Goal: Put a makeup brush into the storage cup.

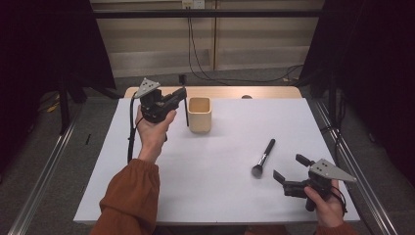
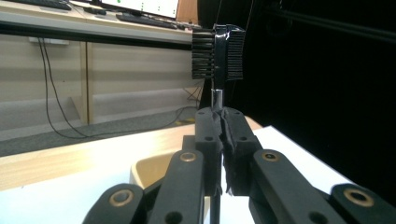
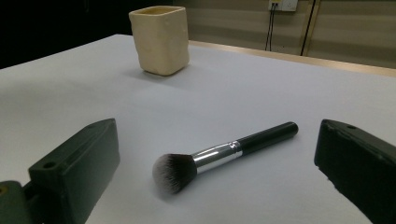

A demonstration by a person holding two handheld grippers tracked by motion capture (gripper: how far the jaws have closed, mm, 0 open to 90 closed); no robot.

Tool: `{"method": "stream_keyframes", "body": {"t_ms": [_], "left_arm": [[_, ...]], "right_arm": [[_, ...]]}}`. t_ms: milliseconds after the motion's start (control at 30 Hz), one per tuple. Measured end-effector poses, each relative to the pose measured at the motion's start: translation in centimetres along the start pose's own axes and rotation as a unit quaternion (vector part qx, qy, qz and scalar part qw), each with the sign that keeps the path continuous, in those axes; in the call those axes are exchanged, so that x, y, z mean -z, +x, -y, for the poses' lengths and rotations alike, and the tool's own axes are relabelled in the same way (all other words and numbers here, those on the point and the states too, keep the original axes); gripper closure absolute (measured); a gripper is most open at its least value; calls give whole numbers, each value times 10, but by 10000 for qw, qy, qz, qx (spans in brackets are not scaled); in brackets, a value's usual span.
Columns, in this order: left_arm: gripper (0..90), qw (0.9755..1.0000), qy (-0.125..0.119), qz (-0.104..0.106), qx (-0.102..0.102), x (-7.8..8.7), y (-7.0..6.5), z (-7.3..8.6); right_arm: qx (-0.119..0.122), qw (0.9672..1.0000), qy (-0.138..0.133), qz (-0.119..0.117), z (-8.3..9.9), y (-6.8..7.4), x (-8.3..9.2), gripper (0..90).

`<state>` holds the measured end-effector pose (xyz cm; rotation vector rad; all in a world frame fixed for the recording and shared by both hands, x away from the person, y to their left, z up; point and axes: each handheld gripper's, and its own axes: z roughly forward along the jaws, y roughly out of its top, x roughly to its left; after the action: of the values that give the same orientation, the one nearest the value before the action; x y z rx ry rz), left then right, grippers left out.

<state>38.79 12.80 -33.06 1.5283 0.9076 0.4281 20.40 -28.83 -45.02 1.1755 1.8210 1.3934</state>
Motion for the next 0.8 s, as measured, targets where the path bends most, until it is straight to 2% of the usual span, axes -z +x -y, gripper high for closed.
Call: {"method": "stream_keyframes", "body": {"t_ms": [167,200,267,433,467,667,800], "left_arm": [[860,9999,-10,-30,-135,-9,-1,-7],[860,9997,-4,-118,-219,-15,-1,-10],[860,9997,-21,-115,-230,-17,-1,-11],[860,9999,-49,-45,-111,-27,-1,-20],[860,9999,-44,-91,-131,-29,-1,-22],[860,9995,-169,-66,-248,-42,-3,-26],[860,9996,-149,-84,-227,-49,-3,-26]], "right_arm": [[5,10000,-1,-13,0,0,0,0],[20,10000,7,-19,0,0,0,0],[18,10000,7,-21,0,0,0,0],[17,10000,4,-27,0,0,-1,0],[19,10000,0,-22,0,0,0,0],[1,10000,1,-6,1,-1,1,0],[16,10000,-7,-16,1,-1,1,0]]}}
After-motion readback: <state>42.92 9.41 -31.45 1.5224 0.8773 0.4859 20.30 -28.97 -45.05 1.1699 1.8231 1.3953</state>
